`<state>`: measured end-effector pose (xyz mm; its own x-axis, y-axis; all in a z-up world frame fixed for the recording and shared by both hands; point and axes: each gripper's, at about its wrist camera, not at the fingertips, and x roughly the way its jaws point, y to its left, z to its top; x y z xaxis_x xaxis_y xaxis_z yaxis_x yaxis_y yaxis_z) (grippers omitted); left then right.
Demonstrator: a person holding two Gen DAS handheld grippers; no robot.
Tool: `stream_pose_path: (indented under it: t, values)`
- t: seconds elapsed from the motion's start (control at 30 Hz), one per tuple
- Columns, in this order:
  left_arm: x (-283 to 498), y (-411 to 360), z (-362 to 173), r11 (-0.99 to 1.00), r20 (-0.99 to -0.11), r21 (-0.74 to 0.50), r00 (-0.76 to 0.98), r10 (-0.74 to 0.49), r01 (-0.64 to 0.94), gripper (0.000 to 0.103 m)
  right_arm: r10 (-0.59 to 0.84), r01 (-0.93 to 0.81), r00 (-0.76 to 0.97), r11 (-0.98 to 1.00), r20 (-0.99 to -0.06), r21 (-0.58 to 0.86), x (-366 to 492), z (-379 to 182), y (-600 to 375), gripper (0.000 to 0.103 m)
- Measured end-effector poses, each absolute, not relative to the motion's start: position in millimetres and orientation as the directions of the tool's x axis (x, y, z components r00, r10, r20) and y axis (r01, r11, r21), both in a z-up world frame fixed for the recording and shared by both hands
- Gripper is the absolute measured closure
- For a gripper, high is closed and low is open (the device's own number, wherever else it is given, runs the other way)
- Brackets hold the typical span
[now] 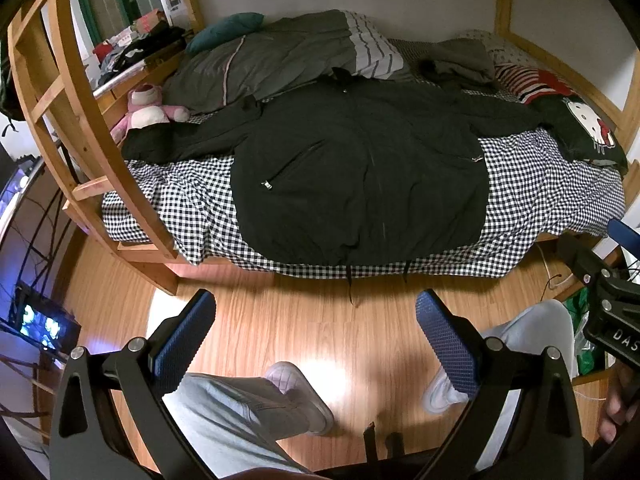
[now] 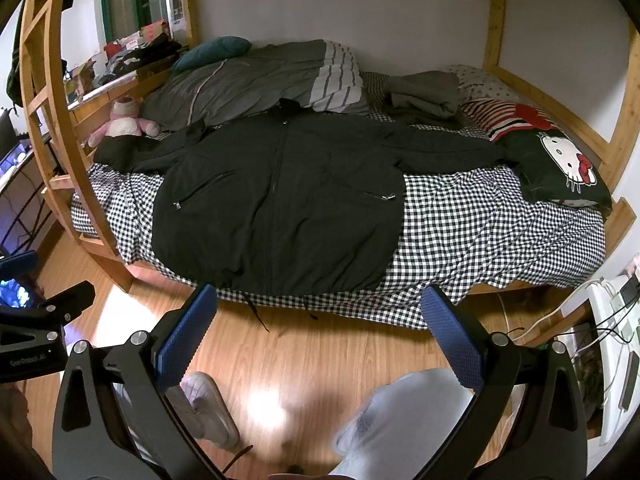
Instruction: Fold large clothes
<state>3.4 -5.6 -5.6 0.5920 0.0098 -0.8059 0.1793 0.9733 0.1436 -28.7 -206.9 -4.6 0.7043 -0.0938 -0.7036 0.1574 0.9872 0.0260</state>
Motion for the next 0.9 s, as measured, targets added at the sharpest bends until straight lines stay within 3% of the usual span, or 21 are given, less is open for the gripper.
stream_pose_path:
  t: [0.9]
  values:
    - [4.4, -9.8, -8.1, 0.971, -0.813, 0.162, 0.582, 0.031, 0.175, 0.005, -0.067, 0.142, 0.709, 0.989, -0.702, 0.049, -30.4, -8.0, -214.1, 0.003]
